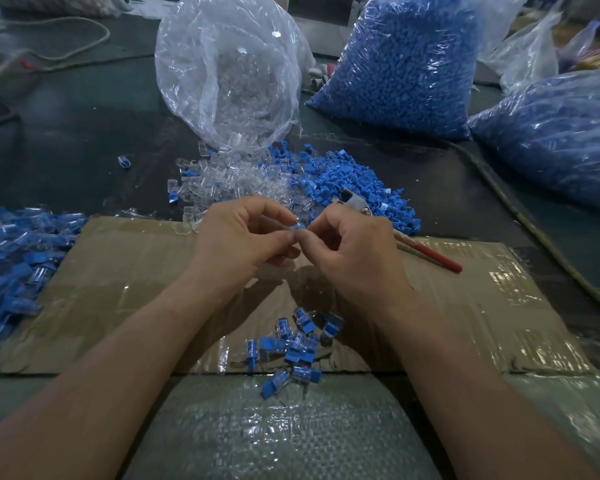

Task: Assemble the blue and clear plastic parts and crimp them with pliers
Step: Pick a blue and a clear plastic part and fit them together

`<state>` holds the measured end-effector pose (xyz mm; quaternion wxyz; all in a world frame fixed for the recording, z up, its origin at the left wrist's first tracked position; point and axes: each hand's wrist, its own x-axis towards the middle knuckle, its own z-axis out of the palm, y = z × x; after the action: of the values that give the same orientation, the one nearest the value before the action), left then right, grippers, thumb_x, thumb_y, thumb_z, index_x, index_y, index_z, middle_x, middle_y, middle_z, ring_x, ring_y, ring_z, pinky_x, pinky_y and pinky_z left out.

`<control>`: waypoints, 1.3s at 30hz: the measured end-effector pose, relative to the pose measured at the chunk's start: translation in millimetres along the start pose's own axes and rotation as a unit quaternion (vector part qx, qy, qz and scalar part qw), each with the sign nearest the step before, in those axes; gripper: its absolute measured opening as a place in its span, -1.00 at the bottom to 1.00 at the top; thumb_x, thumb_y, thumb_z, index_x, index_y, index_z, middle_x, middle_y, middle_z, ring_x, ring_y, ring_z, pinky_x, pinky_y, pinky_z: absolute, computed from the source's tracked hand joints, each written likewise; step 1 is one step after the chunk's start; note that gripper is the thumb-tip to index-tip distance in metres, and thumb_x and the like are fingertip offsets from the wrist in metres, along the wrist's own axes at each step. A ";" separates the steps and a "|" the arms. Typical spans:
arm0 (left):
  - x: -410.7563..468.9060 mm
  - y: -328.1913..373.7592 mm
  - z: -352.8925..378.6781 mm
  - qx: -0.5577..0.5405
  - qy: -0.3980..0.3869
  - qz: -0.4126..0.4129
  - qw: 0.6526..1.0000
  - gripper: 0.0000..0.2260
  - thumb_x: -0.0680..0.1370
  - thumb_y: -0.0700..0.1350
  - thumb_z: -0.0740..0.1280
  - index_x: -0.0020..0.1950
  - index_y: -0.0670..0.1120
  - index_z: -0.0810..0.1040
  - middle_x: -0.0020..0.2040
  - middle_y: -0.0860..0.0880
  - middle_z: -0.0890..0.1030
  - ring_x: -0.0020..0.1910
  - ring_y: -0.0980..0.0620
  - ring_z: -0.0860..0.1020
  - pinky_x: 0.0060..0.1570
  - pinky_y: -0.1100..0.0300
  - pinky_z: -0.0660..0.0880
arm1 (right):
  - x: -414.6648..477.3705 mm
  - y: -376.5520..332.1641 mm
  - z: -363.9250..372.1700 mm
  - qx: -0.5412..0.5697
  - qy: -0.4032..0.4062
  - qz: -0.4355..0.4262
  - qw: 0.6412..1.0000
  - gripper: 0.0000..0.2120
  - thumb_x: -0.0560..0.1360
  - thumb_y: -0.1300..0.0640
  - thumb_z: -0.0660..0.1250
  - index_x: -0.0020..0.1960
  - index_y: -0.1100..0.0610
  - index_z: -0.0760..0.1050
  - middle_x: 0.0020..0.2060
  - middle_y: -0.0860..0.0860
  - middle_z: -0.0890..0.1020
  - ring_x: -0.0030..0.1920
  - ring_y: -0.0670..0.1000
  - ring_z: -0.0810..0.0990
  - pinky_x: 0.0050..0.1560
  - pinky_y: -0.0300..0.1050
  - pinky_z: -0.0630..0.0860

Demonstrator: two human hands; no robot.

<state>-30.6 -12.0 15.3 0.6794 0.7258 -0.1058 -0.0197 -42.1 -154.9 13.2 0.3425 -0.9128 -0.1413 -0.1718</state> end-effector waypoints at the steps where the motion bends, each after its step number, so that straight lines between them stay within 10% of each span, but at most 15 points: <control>1: 0.2 0.0 -0.4 -0.002 -0.002 0.003 1.000 -0.87 0.39 -0.37 0.38 -0.19 -0.15 0.55 -0.41 0.00 0.64 -0.43 0.12 0.61 -0.40 0.34 0.55 | 0.2 0.3 -0.3 0.011 -0.003 0.002 1.000 -0.87 0.46 0.08 0.37 -0.19 0.14 0.53 -0.44 -0.17 0.47 -0.41 -0.14 0.46 -0.36 -0.13 0.49; 14: 3.6 -0.5 -5.9 -0.087 -0.013 -0.059 0.994 -0.90 0.40 -0.37 0.34 -0.23 -0.19 0.56 -0.46 -0.06 0.60 -0.54 0.09 0.53 -0.52 0.33 0.47 | -2.1 1.5 -1.9 0.164 -0.034 -0.026 0.985 -0.64 0.38 0.25 0.42 0.17 0.17 0.53 0.00 -0.06 0.60 0.00 -0.11 0.60 0.07 -0.24 0.53; 39: 3.7 -2.4 -10.0 -0.118 -0.067 -0.068 0.989 -0.86 0.25 -0.19 0.39 -0.23 -0.18 0.58 -0.38 -0.12 0.64 -0.45 0.00 0.61 -0.48 0.29 0.51 | -1.9 9.4 -1.3 0.246 0.015 -0.022 0.969 -0.64 0.30 0.27 0.44 0.08 0.21 0.51 -0.18 -0.10 0.63 -0.14 -0.19 0.64 -0.10 -0.34 0.54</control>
<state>-25.0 -2.7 14.1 0.7486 0.6434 -0.0984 -0.1263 -40.5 -162.8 7.9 0.5552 -0.7941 -0.1941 -0.1533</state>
